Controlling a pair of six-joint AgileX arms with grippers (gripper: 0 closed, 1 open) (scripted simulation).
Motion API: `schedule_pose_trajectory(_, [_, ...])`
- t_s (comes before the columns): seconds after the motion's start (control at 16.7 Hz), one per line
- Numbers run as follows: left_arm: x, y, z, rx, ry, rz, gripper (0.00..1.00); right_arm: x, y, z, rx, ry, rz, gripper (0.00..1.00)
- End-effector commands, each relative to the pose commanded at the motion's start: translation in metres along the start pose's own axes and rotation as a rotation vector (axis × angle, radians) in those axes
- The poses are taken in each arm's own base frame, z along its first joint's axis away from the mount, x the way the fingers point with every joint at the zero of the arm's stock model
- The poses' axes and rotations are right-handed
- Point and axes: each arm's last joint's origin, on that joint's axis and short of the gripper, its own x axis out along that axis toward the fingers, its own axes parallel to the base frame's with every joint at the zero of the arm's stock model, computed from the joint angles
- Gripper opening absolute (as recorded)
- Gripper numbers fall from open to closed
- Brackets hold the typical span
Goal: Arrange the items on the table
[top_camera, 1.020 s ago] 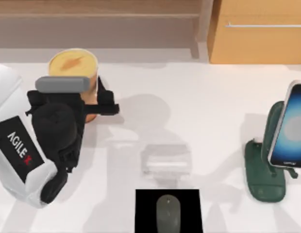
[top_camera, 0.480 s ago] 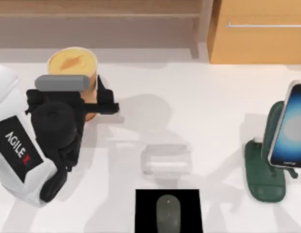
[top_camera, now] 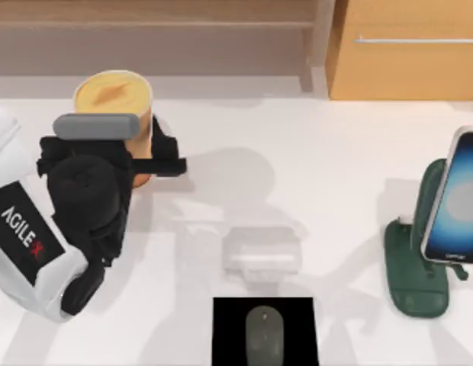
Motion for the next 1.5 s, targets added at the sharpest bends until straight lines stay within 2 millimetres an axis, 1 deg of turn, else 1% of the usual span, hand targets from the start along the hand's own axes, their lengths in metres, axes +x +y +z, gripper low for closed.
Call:
schedule_pose_trajectory(0.06, [0.000,0.000,0.000,0.000,0.000,0.000,0.00,0.000,0.000,0.000,0.000,0.000,0.000,1.00])
schedule_pose_trajectory(0.24, [0.007,-0.009,0.020,-0.044,-0.080,-0.030,0.00,0.000,0.000,0.000,0.000,0.000,0.000,1.00])
schedule_pose_trajectory(0.42, [0.016,-0.026,0.043,-0.081,-0.137,-0.091,0.00,0.000,0.000,0.000,0.000,0.000,0.000,1.00])
schedule_pose_trajectory(0.6, [0.028,-0.046,0.064,-0.100,-0.156,-0.163,0.00,0.000,0.000,0.000,0.000,0.000,0.000,1.00])
schedule_pose_trajectory(0.78, [0.042,-0.066,0.092,-0.110,-0.167,-0.226,0.00,0.000,0.000,0.000,0.000,0.000,0.000,1.00])
schedule_pose_trajectory(0.96, [0.057,-0.077,0.127,-0.112,-0.178,-0.258,0.00,0.000,0.000,0.000,0.000,0.000,0.000,1.00])
schedule_pose_trajectory(1.08, [0.069,-0.078,0.148,-0.104,-0.173,-0.253,0.00,0.000,0.000,0.000,0.000,0.000,0.000,1.00])
schedule_pose_trajectory(1.2, [0.084,-0.072,0.165,-0.088,-0.152,-0.224,0.00,0.000,0.000,0.000,0.000,0.000,0.000,1.00])
schedule_pose_trajectory(1.32, [0.100,-0.060,0.177,-0.068,-0.120,-0.175,0.00,0.000,0.000,0.000,0.000,0.000,0.000,1.00])
schedule_pose_trajectory(1.5, [0.123,-0.039,0.187,-0.037,-0.067,-0.090,0.00,0.000,0.000,0.000,0.000,0.000,0.000,1.00])
